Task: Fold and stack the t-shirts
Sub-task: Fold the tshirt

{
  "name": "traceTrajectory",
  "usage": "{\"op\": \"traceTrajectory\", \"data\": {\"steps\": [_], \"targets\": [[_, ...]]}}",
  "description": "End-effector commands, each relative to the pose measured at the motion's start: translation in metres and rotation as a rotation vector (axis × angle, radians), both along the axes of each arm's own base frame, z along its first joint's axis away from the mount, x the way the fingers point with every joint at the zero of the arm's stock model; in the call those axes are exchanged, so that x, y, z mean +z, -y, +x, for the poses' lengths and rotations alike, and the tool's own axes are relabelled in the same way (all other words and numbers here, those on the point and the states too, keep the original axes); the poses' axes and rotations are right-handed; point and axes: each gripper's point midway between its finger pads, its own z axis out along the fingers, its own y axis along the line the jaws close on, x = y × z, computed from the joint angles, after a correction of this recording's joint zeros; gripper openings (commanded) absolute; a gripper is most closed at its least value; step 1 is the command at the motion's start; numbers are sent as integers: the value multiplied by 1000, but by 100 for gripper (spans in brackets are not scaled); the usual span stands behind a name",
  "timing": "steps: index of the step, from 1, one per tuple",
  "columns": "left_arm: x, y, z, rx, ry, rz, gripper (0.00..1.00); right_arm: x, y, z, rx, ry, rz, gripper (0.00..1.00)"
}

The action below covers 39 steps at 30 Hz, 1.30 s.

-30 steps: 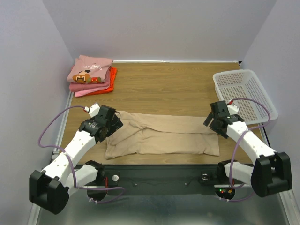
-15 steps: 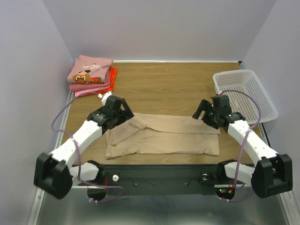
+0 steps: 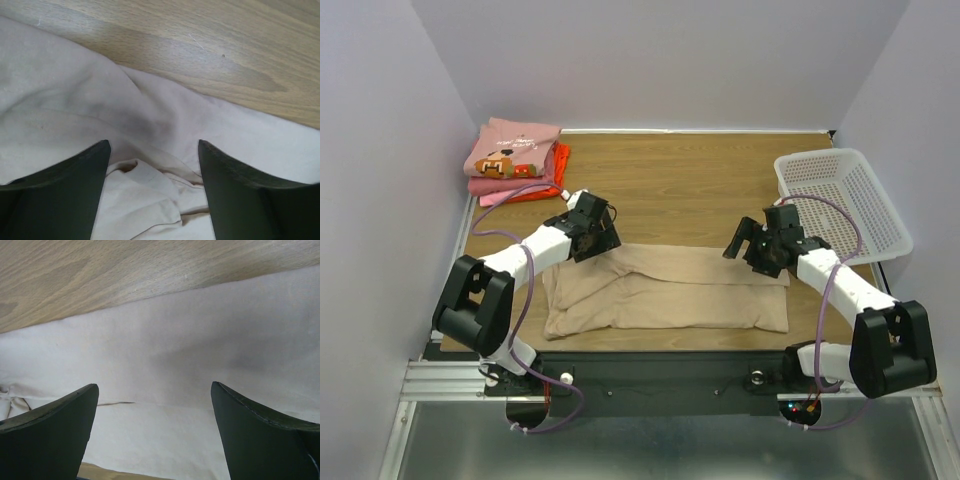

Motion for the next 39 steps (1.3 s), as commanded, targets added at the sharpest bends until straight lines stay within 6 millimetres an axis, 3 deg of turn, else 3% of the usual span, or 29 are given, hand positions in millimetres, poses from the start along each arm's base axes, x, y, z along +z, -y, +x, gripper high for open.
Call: {"op": "traceTrajectory", "data": {"steps": [1,4,8,10,14,15,16,23,39], "targets": [[1,-3,-4,23,5,19,74,0,-2,6,3,29,1,100],[-4,-1,-8,18,-7,32,61,-3,1,5,-6,22,-13,100],[-20,-9,-17,35,-64,86,56,-5,6,5,-21,20,-34,100],[-22,-12,-19,58,-69,108,47,-6,6,4,-19,21,-37,100],[-16,-14,-23,72,-66,124,25,-7,9,3,-26,22,-49,100],[-14,-13,-24,69,-60,129,7,-8,10,2,-28,20,-54,100],[-12,-14,-25,77,-61,131,0,-8,10,3,-28,21,-58,100],[8,-5,-42,78,-40,159,0,-8,14,1,-36,25,-73,100],[-15,21,-116,110,-174,91,0,-18,19,-10,-30,4,-96,100]]}}
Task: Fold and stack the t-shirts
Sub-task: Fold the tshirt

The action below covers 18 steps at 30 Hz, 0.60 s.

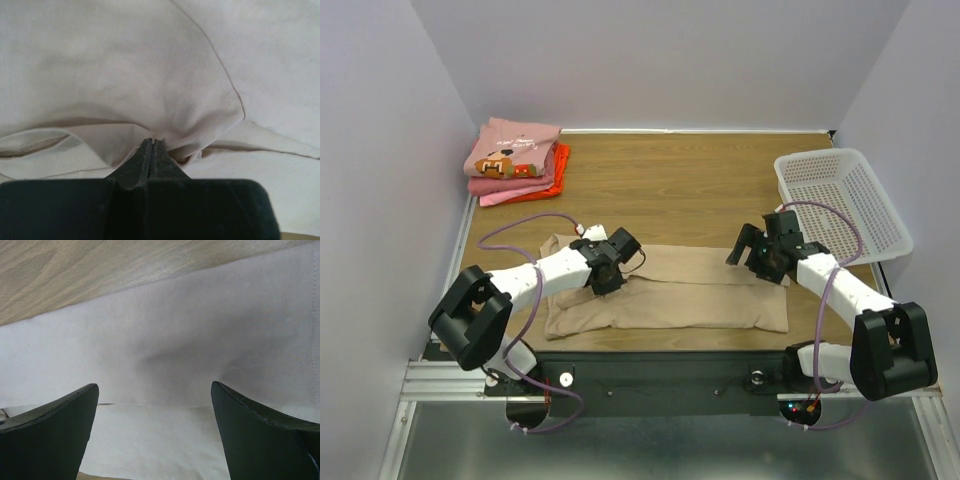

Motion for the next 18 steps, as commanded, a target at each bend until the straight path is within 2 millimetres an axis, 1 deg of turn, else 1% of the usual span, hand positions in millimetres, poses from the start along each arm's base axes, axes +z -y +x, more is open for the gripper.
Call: {"op": "traceTrajectory", "data": {"steps": [1,5,7,9,10,12,13,14,15,16,17,18], "targets": [[5,2,-18,54,-19,-32,0,-2,3,-2,7,21,-23,100],[2,7,-29,65,-35,-48,0,-5,4,-5,5,12,-25,100],[0,6,-35,71,-50,-40,10,-6,5,-5,3,10,-30,100],[0,5,-39,71,-61,-27,21,-6,5,-6,5,10,-31,100],[1,5,-41,72,-66,-26,39,-6,5,-6,8,11,-33,100],[8,10,-45,59,-57,-30,52,-6,6,-6,10,13,-34,100],[11,11,-45,56,-49,-27,88,-6,6,-6,11,13,-35,100],[15,13,-45,48,-41,-30,98,-7,6,-7,10,11,-34,100],[24,18,-44,33,-23,-38,98,-6,6,-6,13,15,-36,100],[28,20,-43,28,-14,-42,98,-5,6,-6,15,17,-37,100],[38,24,-41,15,5,-58,98,-3,5,-5,16,27,-35,100],[42,24,-38,12,24,-61,98,-2,6,-5,17,30,-36,100]]}}
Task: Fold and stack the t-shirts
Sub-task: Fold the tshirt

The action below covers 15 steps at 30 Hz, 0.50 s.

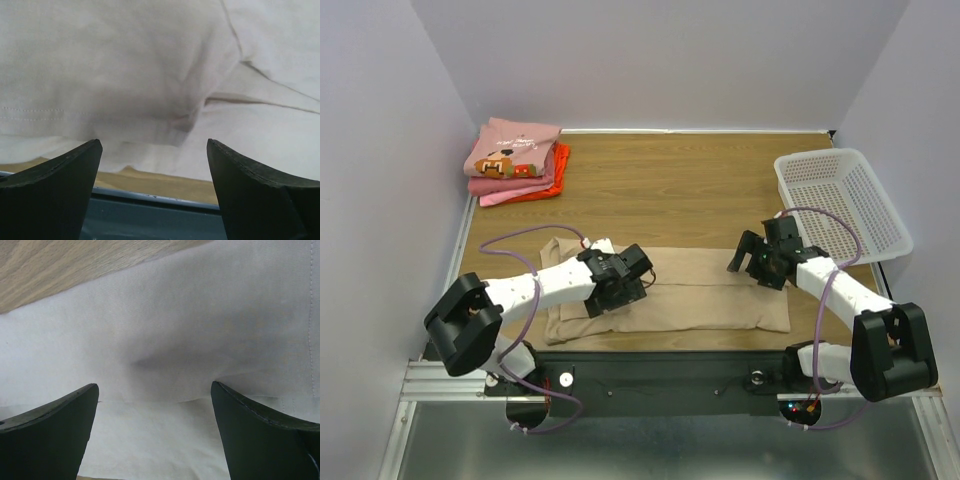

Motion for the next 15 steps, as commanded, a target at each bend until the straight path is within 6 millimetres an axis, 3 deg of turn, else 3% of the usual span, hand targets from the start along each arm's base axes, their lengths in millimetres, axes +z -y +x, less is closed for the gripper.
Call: {"op": "traceTrajectory", "data": {"steps": [1,5,8,10,11,15], "targets": [[42,5,14,7,111,-39,98,15,1,10,17,76,-14,100],[66,-2,33,38,226,-75,98,29,2,17,9,127,-17,100],[65,-16,52,48,258,-105,98,40,2,26,-3,158,-18,100],[59,-18,63,50,271,-170,98,46,3,33,-9,172,-26,100],[52,-29,75,61,290,-175,98,40,3,34,-10,152,-33,100],[29,-42,92,84,271,-199,98,30,4,42,-18,120,-53,100]]}}
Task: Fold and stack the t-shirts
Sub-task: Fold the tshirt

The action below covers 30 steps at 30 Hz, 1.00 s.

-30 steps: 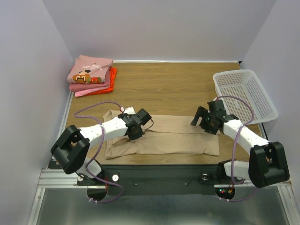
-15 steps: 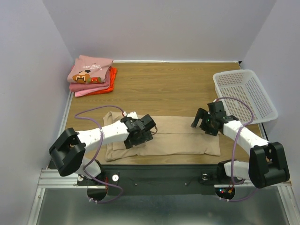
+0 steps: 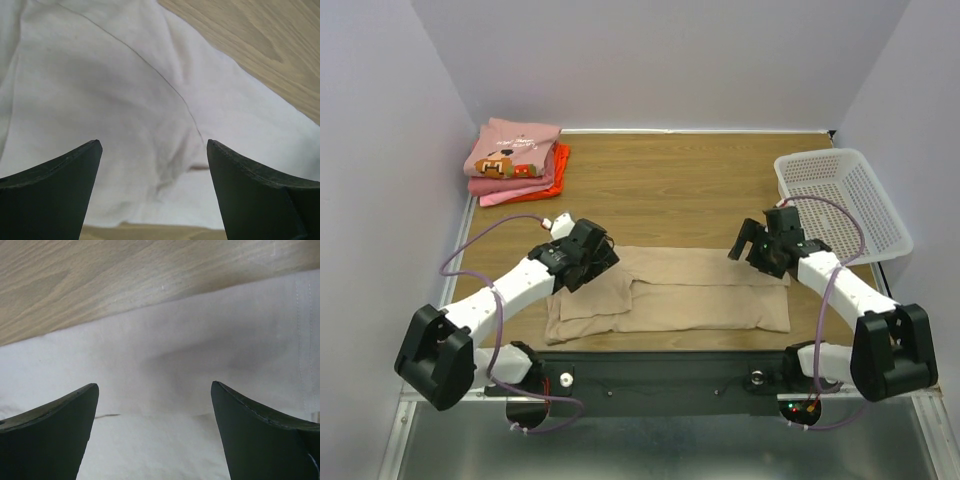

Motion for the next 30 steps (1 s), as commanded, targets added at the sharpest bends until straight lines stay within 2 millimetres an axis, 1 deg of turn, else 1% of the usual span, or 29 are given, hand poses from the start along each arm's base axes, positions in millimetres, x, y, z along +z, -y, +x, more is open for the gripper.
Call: {"op": "traceTrajectory", "data": {"steps": [1,2,3,4,5,6,7,8,10,11,12,14,15,17,18,20,21,22,23,24,26,27,29,30], "targets": [[-18,-1,19,-50,22,-31,98,2,3,20,-16,22,-36,100],[-24,0,22,-60,11,-45,98,-2,3,19,-14,7,-41,100],[-38,-2,26,-64,-15,-57,98,-9,2,17,-6,-12,-39,100],[-44,-3,29,-63,-23,-55,98,-13,1,15,0,-19,-39,100],[-50,-4,31,-61,-36,-47,98,-17,0,13,8,-26,-35,100],[-61,-6,36,-57,-67,-24,98,-23,-1,11,20,-33,-31,100],[-66,-11,41,-47,-82,-6,98,-26,-2,9,27,-41,-27,100],[-74,-9,46,-52,-109,9,98,-29,-2,7,27,-49,-26,100],[-82,-6,51,-78,-137,14,98,-38,-2,-3,33,-78,-24,100],[-85,-4,54,-84,-147,20,98,-41,-7,-10,49,-93,4,100],[-90,-4,62,-84,-159,38,98,-47,-10,-22,57,-112,29,100],[-93,-1,74,-92,-160,55,98,-53,-17,-36,78,-131,53,100],[-94,4,92,-93,-154,64,98,-54,-21,-42,92,-137,71,100],[-95,11,114,-116,-151,83,98,-59,-31,-58,122,-162,113,100],[-94,20,140,-122,-152,96,98,-59,-40,-66,158,-168,124,100],[-94,32,162,-158,-168,110,98,-60,-51,-77,173,-177,140,100],[-89,47,185,-182,-155,100,98,-60,-63,-85,220,-179,144,100],[-87,52,197,-188,-143,95,98,-63,-69,-93,213,-197,159,100],[-84,57,209,-192,-125,97,98,-63,-83,-102,252,-202,173,100],[-81,66,232,-190,-103,97,98,-65,-89,-107,264,-207,188,100],[-79,75,254,-197,-92,102,98,-66,-104,-119,274,-232,243,100],[-78,87,275,-217,-69,93,98,-67,-115,-127,311,-235,253,100],[-79,107,291,-253,-46,45,99,-66,-128,-135,352,-245,262,100],[-80,116,298,-268,-31,33,99,-62,-143,-146,430,-243,263,100]]}}
